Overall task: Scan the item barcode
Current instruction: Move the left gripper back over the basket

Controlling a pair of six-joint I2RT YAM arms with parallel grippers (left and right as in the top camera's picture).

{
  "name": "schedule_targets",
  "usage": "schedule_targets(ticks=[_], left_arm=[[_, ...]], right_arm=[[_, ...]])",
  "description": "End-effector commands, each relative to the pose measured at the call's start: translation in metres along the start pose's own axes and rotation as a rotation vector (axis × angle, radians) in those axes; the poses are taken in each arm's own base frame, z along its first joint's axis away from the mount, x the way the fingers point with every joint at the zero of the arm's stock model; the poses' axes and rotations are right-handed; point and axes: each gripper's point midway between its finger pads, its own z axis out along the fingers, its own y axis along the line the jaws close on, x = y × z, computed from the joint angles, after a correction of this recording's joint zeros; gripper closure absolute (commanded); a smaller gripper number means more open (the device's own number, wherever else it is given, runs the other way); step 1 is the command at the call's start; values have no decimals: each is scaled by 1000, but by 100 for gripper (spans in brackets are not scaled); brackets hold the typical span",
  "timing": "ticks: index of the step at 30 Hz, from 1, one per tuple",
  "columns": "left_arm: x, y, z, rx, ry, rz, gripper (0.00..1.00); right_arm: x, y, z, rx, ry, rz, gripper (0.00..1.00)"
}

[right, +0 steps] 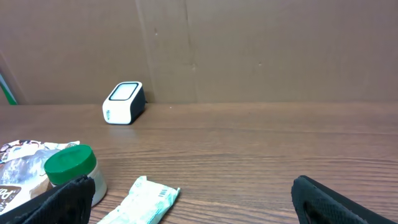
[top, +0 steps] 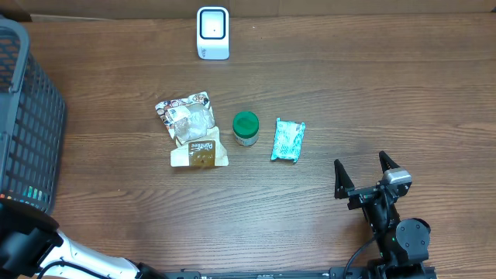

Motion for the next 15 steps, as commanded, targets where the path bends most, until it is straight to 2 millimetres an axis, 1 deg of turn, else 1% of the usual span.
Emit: schedule_targets(ticks=[1,4,8,12,15], left_arm=[[7,7,31,-85,33,-10,45],[6,7,51,-116,17,-7,44],[2,-1,69,-100,-12,-16,43],[3,-9,91,-84,-24,-21,43],[5,-11,103,-79,-32,-20,43]], right_arm=[[2,-2,0,9,-2,4,0],[2,-2,0,9,-2,4,0],[2,-2,0,9,-2,4,0],[2,-2,0,9,-2,4,0],[2,-2,0,9,-2,4,0]])
